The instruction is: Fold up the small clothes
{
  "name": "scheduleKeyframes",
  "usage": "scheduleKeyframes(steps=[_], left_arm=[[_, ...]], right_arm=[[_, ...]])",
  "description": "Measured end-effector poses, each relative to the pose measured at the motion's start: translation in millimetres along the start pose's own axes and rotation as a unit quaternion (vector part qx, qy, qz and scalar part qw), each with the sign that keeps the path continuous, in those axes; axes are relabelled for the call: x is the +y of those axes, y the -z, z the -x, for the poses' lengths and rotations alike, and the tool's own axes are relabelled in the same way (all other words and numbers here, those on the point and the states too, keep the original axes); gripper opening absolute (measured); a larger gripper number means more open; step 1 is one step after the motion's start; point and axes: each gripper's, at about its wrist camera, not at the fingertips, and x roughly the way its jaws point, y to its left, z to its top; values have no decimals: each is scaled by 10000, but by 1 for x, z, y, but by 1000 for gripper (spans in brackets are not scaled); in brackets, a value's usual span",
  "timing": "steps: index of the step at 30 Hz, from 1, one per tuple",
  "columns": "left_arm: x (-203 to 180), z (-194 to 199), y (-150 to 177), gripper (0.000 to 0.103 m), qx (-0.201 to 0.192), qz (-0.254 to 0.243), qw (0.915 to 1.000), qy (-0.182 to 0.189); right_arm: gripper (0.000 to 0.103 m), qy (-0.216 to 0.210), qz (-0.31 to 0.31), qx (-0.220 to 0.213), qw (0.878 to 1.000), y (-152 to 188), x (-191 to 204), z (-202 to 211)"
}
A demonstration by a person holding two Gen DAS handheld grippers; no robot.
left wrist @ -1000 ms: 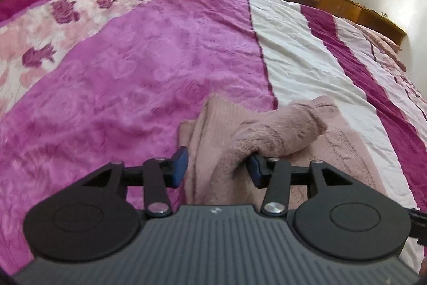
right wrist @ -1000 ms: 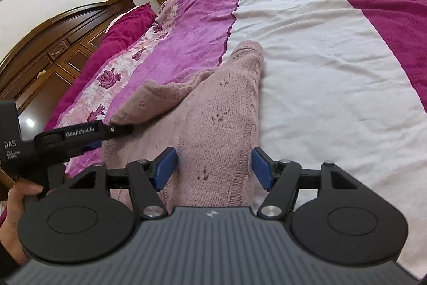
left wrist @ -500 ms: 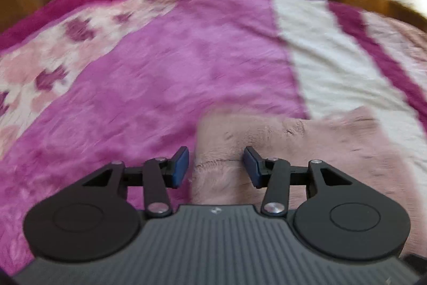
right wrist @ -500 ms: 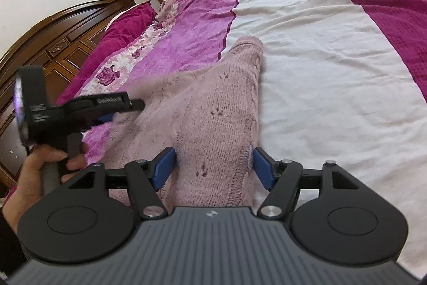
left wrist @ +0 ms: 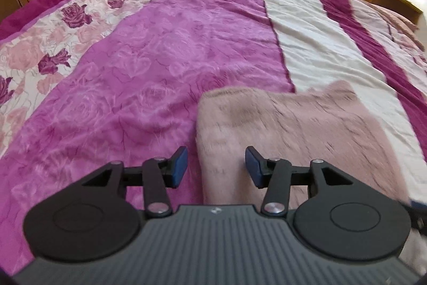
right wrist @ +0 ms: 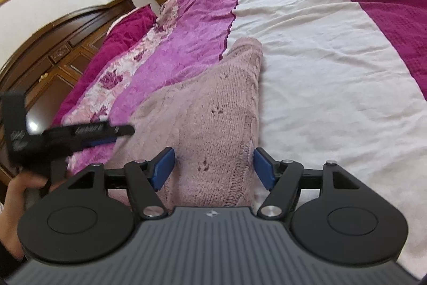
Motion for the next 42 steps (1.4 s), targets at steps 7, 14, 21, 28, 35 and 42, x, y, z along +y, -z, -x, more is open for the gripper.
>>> scheduleKeyframes(steps=[7, 14, 21, 28, 35, 42], left_arm=[[0, 30, 24, 58, 142, -61, 9995, 258], [2, 29, 48, 66, 107, -608, 9979, -187], [16, 31, 43, 67, 214, -93, 9997, 34], [30, 31, 31, 70, 291, 613, 9970, 370], [35, 21, 27, 70, 468, 1017, 9910, 738], [31, 5, 32, 71, 610, 1181, 9866, 950]], right_arm=[[72, 18, 9, -158, 9999, 0, 7, 12], [72, 13, 246, -55, 9997, 6, 19, 15], [72, -63, 20, -14, 10000, 4, 14, 18], [82, -257, -539, -98, 9982, -8, -5, 19], [83, -487, -1098, 103, 9927, -25, -28, 3], [84, -703, -1501, 464, 9851, -28, -46, -25]])
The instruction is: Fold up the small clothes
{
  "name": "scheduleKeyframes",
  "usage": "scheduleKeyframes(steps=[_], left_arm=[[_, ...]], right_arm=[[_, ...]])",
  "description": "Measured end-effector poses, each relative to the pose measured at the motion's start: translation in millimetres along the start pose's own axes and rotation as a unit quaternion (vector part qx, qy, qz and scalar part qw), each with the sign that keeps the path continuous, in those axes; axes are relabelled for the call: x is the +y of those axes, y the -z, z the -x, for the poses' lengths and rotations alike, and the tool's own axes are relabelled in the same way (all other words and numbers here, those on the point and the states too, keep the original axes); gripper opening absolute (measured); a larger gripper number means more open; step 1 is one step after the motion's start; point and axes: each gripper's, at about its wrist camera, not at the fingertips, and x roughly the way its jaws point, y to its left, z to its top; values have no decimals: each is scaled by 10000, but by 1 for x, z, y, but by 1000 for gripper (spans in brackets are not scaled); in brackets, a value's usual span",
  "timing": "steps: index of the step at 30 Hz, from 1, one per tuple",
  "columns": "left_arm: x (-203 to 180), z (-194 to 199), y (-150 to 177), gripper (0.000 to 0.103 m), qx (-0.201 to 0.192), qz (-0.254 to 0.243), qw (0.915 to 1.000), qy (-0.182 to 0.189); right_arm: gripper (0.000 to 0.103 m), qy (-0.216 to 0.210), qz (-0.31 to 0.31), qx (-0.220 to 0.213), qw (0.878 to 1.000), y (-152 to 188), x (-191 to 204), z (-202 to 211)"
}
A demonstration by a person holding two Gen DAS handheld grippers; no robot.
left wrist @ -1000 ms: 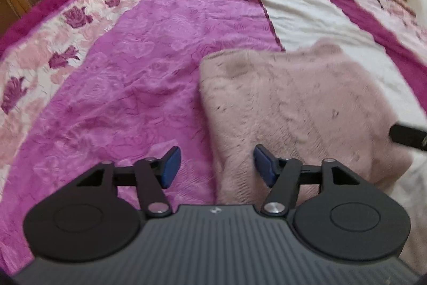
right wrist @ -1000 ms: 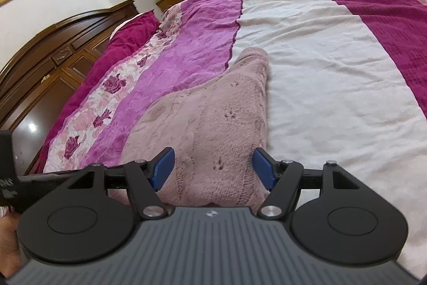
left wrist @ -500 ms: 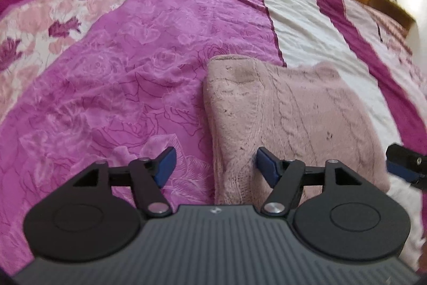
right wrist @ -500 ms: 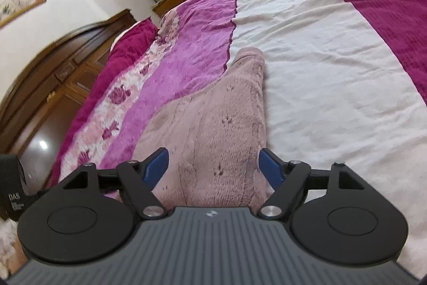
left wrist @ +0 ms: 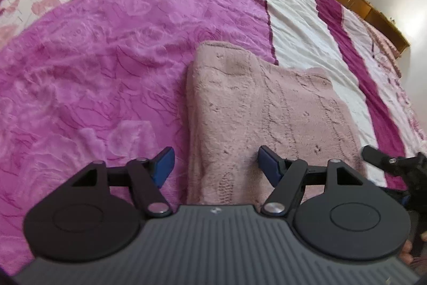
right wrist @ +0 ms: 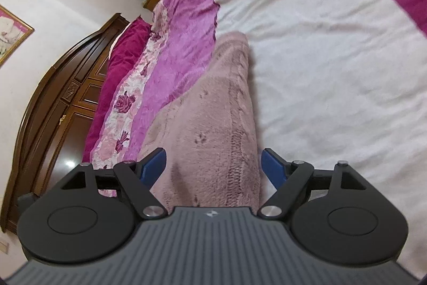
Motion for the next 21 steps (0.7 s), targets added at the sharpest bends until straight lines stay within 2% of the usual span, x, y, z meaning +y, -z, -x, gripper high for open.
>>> scheduleKeyframes(steps=[4, 8, 11, 12, 13, 14, 15, 17, 21], left_arm=[[6, -14, 1, 73, 185, 366, 9980, 482], [17, -21, 2, 73, 173, 763, 9940, 762], [24, -21, 3, 64, 176, 917, 9909, 964], [24, -21, 3, 57, 173, 930, 9903, 1019], [25, -20, 3, 46, 171, 947, 9895, 1082], [26, -19, 3, 42, 160, 969, 9886, 1142], [27, -18, 3, 37, 149, 998, 9878, 1190], [27, -15, 0, 33, 157, 1032, 9866, 1254], [20, -5, -3, 31, 86, 1045, 9848, 1383]], right_arm=[[84, -118, -62, 242, 9996, -1, -6, -20], [84, -112, 83, 350, 9993, -4, -2, -35], [84, -168, 113, 446, 9988, -7, 0, -43], [83, -189, 121, 472, 9986, -9, 0, -45], [75, -185, 136, 476, 9986, -10, 1, -47], [65, -120, 169, 464, 9987, -11, 2, -47], [63, -61, 184, 462, 9987, -12, 3, -47], [54, -36, 153, 458, 9988, -16, 6, -44], [50, -223, 33, 399, 9989, -25, 19, -29]])
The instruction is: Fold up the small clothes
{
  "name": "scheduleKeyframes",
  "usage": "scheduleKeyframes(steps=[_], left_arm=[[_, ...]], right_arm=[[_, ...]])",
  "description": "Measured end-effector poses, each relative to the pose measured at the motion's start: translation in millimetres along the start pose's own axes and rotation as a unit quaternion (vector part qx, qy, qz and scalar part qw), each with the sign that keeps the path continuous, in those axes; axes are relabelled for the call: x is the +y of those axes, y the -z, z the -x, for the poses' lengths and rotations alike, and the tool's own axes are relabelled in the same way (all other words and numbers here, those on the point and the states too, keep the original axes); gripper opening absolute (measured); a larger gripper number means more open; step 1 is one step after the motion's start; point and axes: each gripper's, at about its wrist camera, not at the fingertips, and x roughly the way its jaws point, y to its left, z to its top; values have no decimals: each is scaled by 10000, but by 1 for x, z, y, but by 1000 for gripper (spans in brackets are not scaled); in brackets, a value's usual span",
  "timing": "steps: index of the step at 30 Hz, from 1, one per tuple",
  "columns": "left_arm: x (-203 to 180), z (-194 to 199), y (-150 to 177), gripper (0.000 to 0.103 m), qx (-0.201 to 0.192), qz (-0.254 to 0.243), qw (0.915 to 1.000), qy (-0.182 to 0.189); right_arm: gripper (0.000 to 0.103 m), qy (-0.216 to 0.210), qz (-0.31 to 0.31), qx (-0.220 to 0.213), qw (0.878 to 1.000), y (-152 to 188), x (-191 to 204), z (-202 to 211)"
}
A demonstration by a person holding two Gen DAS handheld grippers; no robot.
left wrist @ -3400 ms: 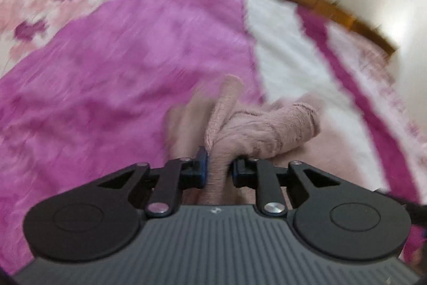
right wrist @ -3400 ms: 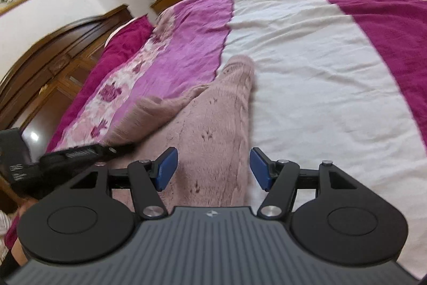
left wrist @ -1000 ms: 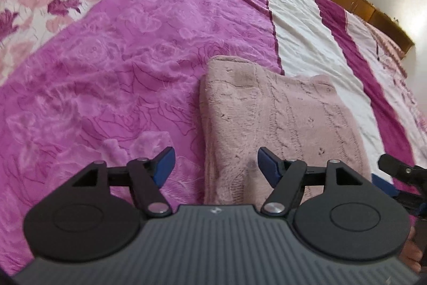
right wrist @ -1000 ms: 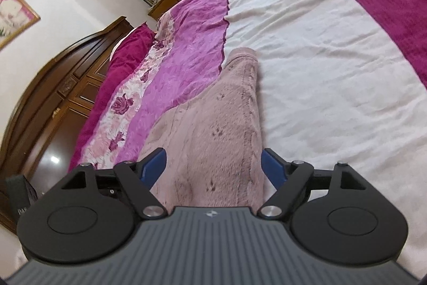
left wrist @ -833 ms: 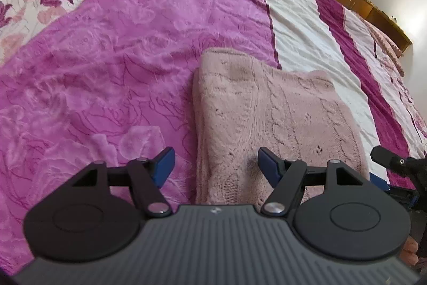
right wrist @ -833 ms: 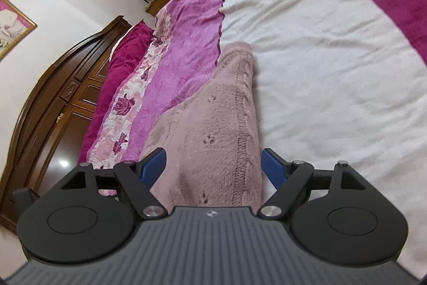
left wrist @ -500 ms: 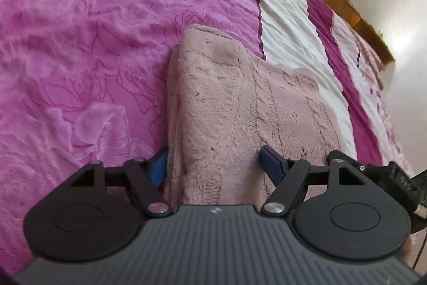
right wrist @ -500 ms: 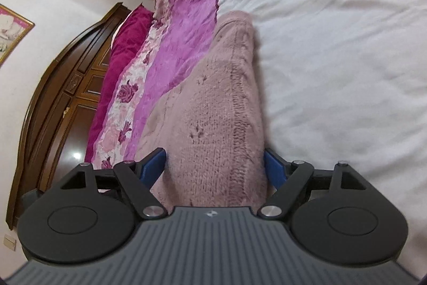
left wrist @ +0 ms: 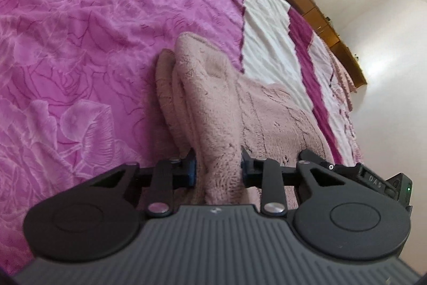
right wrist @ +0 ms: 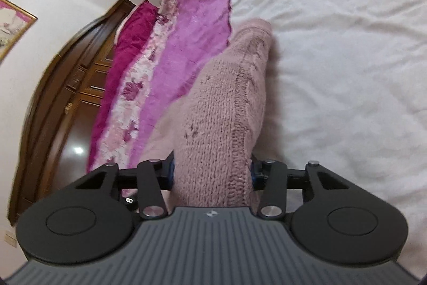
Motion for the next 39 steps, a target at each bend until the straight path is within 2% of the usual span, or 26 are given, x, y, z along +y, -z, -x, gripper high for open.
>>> scheduleKeyframes(steps=[9, 16, 20, 25, 32, 39], left_arm=[[-38, 12, 19, 30, 108, -93, 9995, 274], [-79, 20, 50, 29, 150, -182, 9979, 610], [-103, 21, 76, 29, 247, -381, 9965, 703], [-123, 10, 113, 29, 504, -808, 9941, 521], [-121, -7, 146, 31, 669, -1381, 9882, 12], [-118, -5, 150, 36, 622, -1573, 9854, -197]], right_arm=[[49, -112, 365, -158, 9991, -8, 32, 60], [49, -158, 443, -463, 9978, -3, 35, 137], [49, -89, 467, -613, 9970, 9, 23, 185], [50, 231, 389, -621, 9970, 32, -12, 221], [52, 739, -149, -441, 9962, 69, -81, 220], [59, 977, 85, -528, 9938, 92, -92, 217]])
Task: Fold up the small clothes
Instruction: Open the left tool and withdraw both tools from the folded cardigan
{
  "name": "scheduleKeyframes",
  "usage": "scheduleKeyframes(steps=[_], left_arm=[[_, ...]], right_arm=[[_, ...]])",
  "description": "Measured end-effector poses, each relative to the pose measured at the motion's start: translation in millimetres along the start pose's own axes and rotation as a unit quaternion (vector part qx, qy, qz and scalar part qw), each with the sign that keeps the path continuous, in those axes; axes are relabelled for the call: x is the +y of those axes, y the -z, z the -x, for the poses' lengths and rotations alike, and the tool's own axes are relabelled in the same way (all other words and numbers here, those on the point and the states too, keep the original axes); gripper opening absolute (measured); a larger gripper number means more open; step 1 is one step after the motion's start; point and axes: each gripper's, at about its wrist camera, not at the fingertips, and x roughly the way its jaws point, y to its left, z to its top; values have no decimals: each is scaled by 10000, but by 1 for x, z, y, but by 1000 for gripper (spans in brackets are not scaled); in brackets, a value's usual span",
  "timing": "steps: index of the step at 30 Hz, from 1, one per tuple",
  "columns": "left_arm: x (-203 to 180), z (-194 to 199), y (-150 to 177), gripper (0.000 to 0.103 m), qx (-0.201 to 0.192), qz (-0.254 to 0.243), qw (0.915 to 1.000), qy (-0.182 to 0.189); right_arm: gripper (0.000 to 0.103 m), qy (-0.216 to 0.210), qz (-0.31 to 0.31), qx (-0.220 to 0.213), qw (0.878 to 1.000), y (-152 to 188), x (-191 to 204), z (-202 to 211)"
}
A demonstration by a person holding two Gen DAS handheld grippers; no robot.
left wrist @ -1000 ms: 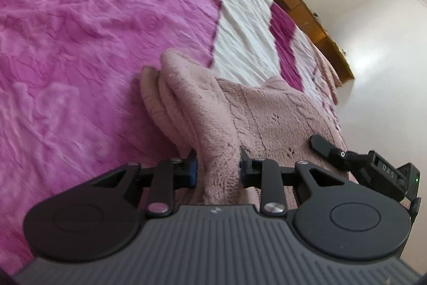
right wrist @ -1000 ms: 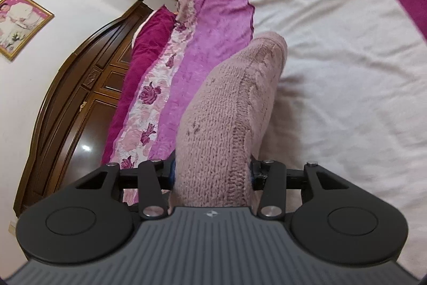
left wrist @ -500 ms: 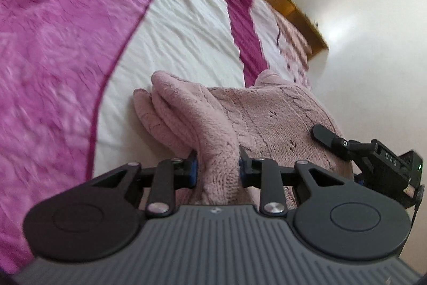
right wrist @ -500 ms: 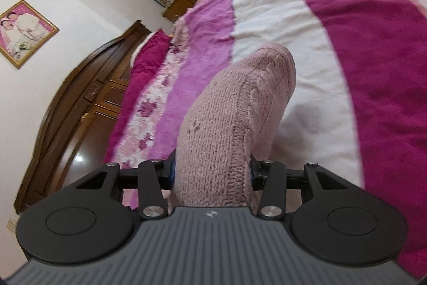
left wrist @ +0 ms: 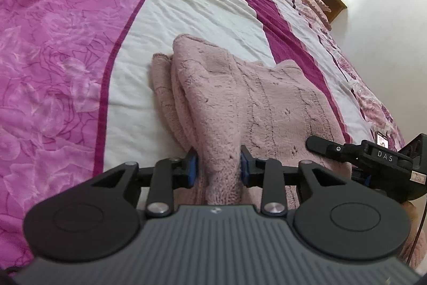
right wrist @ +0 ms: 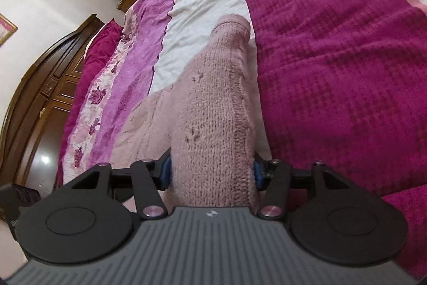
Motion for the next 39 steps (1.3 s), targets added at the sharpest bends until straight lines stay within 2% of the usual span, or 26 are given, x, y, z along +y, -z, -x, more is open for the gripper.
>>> scheduleKeyframes(steps=[3, 12, 20, 25, 29, 36, 39], left_arm=[[-3, 2, 3, 41, -44, -112, 9998, -162], [-11, 24, 13, 53, -166, -128, 9980, -603], [-30, 43, 23, 54, -202, -335, 9942, -1001], [-39, 50, 33, 54, -169, -366, 9915, -1238], [-45, 53, 44, 55, -157, -367, 9894, -1393], [-58, 50, 68, 55, -102, -599, 9830, -1732], [-61, 48, 78, 55, -81, -649, 9823, -1758]], right_arm=[[65, 65, 111, -61, 9999, 5, 4, 5], [70, 276, 462, -286, 9981, 14, 17, 27], [74, 394, 741, -558, 9949, 28, 28, 56], [75, 317, 851, -607, 9940, 39, 34, 74], [80, 341, 977, -640, 9926, 50, 38, 86], [82, 718, 1448, -680, 9845, 82, 46, 89], [82, 980, 1707, -724, 9778, 94, 51, 86]])
